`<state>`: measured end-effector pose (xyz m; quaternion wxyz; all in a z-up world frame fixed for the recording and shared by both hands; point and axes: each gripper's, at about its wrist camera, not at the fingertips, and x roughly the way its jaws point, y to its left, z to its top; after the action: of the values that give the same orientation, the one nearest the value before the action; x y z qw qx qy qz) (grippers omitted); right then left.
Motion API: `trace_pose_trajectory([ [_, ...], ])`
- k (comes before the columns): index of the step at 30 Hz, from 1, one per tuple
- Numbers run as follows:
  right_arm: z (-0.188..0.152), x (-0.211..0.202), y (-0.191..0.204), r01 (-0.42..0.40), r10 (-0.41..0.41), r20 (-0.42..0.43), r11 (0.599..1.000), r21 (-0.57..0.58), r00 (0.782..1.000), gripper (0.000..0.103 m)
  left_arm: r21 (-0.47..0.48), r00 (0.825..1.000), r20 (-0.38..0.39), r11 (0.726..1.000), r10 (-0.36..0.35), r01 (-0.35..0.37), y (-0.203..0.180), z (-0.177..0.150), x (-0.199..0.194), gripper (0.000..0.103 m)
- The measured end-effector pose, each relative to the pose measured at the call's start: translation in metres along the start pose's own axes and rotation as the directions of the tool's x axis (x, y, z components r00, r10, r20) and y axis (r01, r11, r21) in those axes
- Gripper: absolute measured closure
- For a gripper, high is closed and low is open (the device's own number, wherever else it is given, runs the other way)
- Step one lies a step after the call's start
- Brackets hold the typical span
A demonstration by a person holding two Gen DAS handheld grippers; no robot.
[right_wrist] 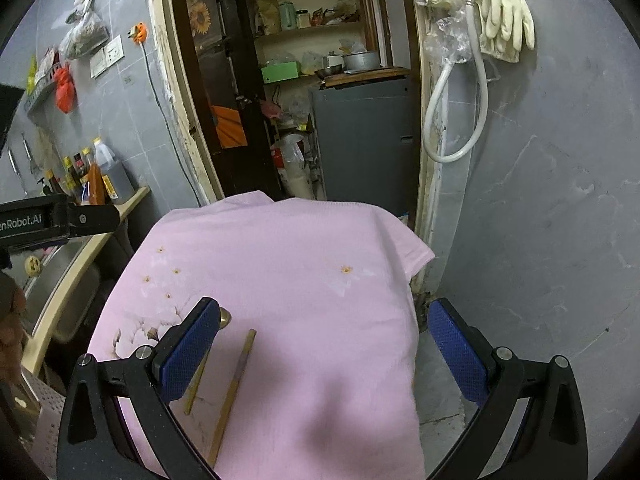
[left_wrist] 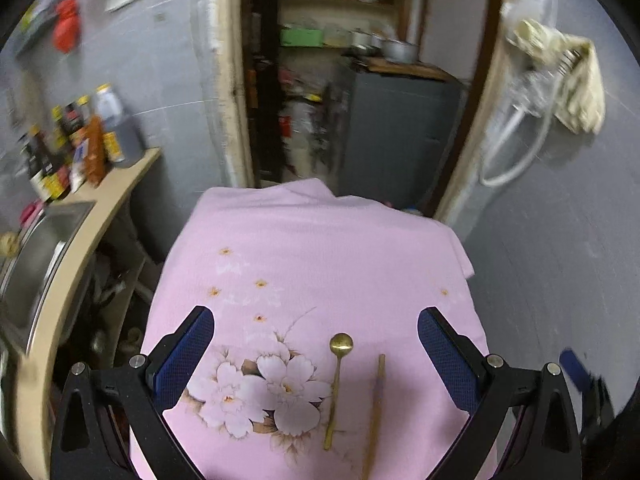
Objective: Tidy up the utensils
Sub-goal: 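Lower the left tool toward the gold spoon while the right approaches the chopstick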
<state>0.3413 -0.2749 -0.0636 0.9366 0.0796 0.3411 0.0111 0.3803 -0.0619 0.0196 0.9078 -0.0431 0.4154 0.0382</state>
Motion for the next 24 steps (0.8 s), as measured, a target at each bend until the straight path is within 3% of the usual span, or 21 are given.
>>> trace_pose_trajectory([
  [7, -0.011, 0.01, -0.013, -0.038, 0.037, -0.018, 0.999, -0.013, 0.999, 0.001, -0.115, 0.998, 0.005, 0.991, 0.066, -0.065, -0.001, -0.031, -0.01, 0.0],
  [16, -0.034, 0.012, -0.023, -0.146, 0.138, -0.071, 0.983, -0.109, 0.988, 0.001, -0.008, 0.997, -0.018, 0.997, 0.081, -0.081, -0.018, -0.056, 0.004, 0.001],
  [18, -0.043, 0.013, -0.022, -0.163, 0.153, -0.089, 0.98, -0.116, 0.984, 0.001, 0.03, 0.997, -0.031, 0.997, 0.075, -0.074, -0.02, -0.054, 0.008, 0.004],
  [20, -0.053, 0.014, -0.019, -0.178, 0.166, -0.103, 0.977, -0.118, 0.981, 0.001, 0.061, 0.996, -0.041, 0.995, 0.08, -0.078, -0.021, -0.054, 0.013, 0.013],
  [24, -0.073, 0.013, -0.01, -0.197, 0.182, -0.118, 0.972, -0.13, 0.976, 0.001, 0.12, 0.995, -0.032, 0.988, 0.097, -0.092, -0.029, -0.058, 0.02, 0.018],
])
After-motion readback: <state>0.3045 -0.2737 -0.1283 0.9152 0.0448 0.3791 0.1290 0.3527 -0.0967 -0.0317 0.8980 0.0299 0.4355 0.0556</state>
